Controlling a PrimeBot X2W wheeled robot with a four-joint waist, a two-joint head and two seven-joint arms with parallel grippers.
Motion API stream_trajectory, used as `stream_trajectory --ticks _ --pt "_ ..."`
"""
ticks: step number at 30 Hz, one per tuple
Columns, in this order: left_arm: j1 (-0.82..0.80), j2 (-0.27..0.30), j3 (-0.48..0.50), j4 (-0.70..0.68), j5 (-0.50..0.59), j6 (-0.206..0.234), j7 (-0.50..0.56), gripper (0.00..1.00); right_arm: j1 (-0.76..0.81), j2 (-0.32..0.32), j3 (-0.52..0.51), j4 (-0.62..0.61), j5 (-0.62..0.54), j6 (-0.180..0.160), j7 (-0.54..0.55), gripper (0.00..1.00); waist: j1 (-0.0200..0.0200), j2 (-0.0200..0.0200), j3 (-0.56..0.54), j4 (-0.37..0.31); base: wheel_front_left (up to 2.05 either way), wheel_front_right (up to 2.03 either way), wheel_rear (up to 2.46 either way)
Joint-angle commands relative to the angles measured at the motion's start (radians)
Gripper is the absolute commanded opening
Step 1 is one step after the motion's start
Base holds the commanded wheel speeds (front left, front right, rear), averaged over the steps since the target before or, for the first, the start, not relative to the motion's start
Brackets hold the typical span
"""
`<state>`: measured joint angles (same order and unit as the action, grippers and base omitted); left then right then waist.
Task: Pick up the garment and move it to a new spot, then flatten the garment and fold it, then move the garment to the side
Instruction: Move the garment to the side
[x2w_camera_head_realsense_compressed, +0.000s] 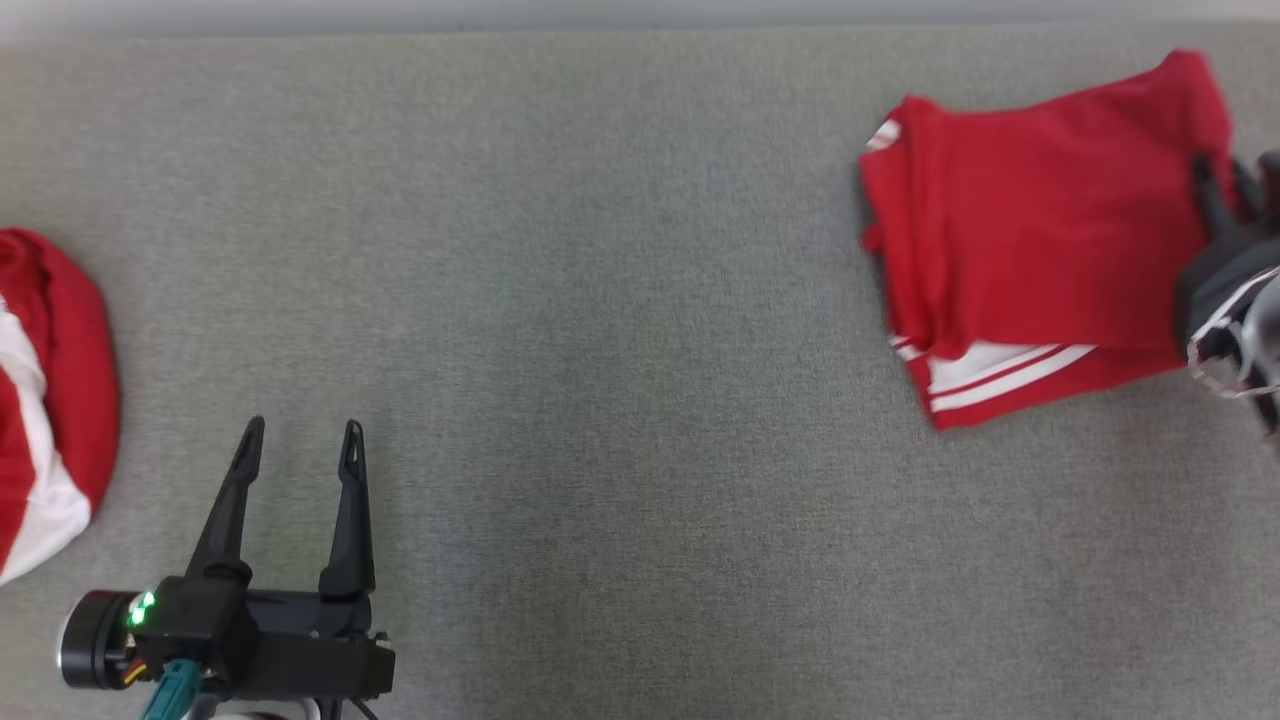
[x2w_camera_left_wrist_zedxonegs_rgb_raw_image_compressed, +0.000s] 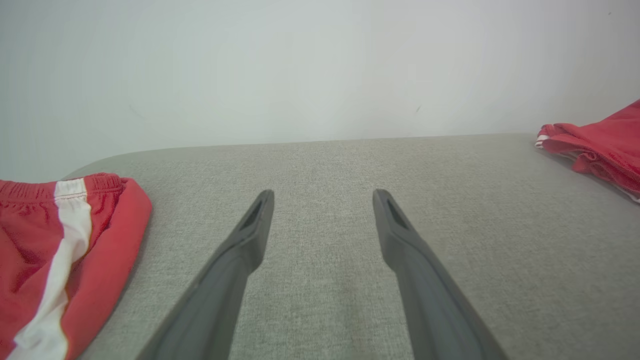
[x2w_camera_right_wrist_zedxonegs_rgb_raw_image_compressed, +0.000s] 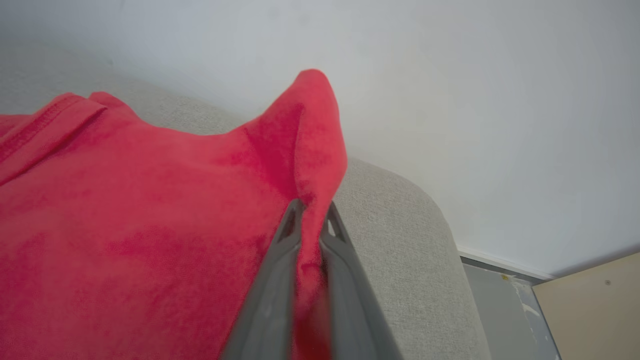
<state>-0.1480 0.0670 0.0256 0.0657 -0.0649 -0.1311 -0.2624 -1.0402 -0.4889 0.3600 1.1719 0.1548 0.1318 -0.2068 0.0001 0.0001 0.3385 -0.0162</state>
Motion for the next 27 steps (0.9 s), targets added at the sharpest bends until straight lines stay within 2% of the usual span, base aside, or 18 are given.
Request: stream_trajectory --ticks 1,13,18,22,23,24,27 --pt "-0.015 0.007 -0.004 -0.009 0.002 0.001 -0.003 1.00 -0.025 -0.023 0.008 0.000 -0.006 -0.003 0.007 0.00 -0.0001 -0.0001 0.037 -0.023 0.00 0.00 0.00" --pt "-0.041 0.032 -0.011 -0.079 0.014 0.001 -0.003 1.00 -0.142 -0.177 0.090 0.015 0.014 -0.003 0.040 0.00 -0.0001 -0.0001 0.111 -0.035 0.00 0.00 0.00" --pt "-0.042 0.030 -0.013 -0.102 0.021 0.001 -0.003 1.00 -0.179 -0.219 0.115 0.026 0.034 -0.003 0.054 0.00 -0.0001 -0.0001 0.134 -0.036 0.00 0.00 0.00" --pt "-0.048 0.032 -0.011 -0.108 0.024 0.001 -0.003 1.00 -0.199 -0.225 0.130 0.031 0.045 -0.003 0.058 0.00 -0.0001 -0.0001 0.146 -0.039 0.00 0.00 0.00" --pt "-0.049 0.033 -0.009 -0.108 0.023 0.001 -0.003 1.00 -0.203 -0.224 0.135 0.031 0.043 -0.003 0.053 0.39 -0.0001 -0.0001 0.148 -0.040 0.00 0.00 0.00" --pt "-0.049 0.033 -0.008 -0.108 0.023 0.001 -0.003 1.00 -0.207 -0.223 0.139 0.032 0.042 -0.003 0.049 1.00 -0.0001 -0.0001 0.148 -0.042 0.00 0.00 0.00" --pt "-0.053 0.031 -0.007 -0.102 0.021 0.001 -0.003 1.00 -0.215 -0.226 0.129 0.042 0.052 -0.003 0.030 1.00 -0.0001 -0.0001 0.142 -0.040 0.00 0.00 0.00"
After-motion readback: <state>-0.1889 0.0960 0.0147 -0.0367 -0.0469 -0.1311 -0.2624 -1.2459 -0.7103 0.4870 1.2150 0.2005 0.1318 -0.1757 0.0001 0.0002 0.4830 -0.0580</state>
